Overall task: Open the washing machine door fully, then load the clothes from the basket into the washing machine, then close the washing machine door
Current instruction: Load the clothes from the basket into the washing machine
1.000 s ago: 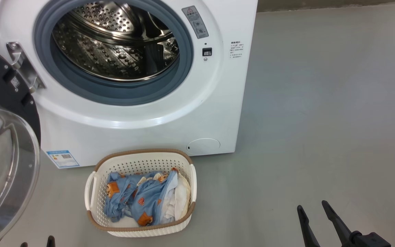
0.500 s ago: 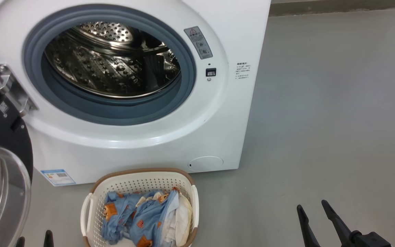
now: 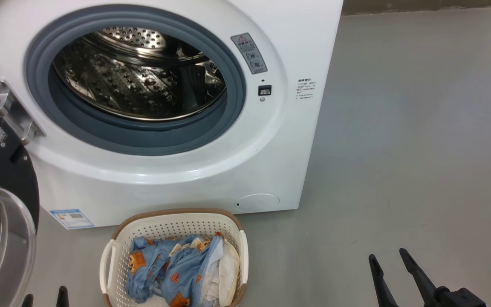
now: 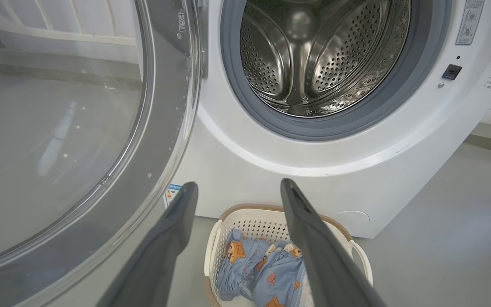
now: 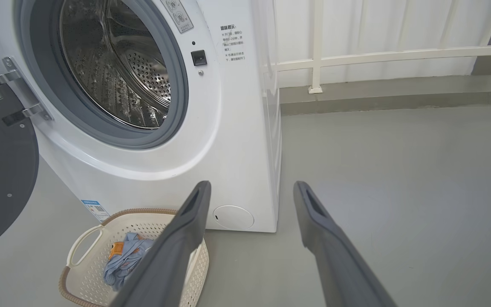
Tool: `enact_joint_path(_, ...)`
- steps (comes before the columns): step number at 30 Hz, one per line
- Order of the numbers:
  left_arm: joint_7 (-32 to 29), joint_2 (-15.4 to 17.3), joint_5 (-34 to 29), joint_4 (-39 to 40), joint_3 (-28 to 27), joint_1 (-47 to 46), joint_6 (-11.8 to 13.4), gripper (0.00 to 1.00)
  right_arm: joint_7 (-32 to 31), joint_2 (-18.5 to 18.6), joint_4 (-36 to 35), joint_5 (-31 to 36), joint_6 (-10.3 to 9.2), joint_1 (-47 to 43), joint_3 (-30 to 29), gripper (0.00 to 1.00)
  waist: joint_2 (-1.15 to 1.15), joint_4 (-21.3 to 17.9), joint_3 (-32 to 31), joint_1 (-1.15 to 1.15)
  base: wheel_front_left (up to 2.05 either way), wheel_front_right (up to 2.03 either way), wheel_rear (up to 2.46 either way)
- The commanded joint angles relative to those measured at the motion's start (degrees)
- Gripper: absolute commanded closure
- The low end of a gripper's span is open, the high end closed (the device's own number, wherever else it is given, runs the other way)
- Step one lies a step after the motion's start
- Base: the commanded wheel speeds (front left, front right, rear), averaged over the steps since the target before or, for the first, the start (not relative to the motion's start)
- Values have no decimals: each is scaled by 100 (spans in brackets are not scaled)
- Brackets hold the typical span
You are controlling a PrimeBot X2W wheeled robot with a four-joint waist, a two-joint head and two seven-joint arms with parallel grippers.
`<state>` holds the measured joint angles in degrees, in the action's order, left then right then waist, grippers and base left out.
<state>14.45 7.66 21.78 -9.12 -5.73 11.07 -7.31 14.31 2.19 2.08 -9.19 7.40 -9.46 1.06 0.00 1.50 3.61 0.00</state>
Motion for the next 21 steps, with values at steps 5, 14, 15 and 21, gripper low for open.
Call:
enact_joint_path(5, 55, 198, 91, 182, -195, -217, -17, 0, 69, 68, -150, 5, 9, 225, 163, 0, 0, -10, 70, 0, 0, 0, 0)
enact_joint_path(14, 55, 400, 189, 332, 121, -178, -17, 0, 69, 68, -182, -259, 9, 328, 246, 0, 0, -250, 319, 0, 0, 0, 0)
enact_joint_path(15, 55, 450, 216, 338, 182, -179, -17, 0, 69, 68, -188, -285, 9, 338, 260, 0, 0, -295, 372, 0, 0, 0, 0)
enact_joint_path(21, -131, 851, 373, 95, 515, -353, -17, 0, 69, 68, -279, -465, 9, 452, 434, 0, 0, -643, 846, 0, 0, 0, 0)
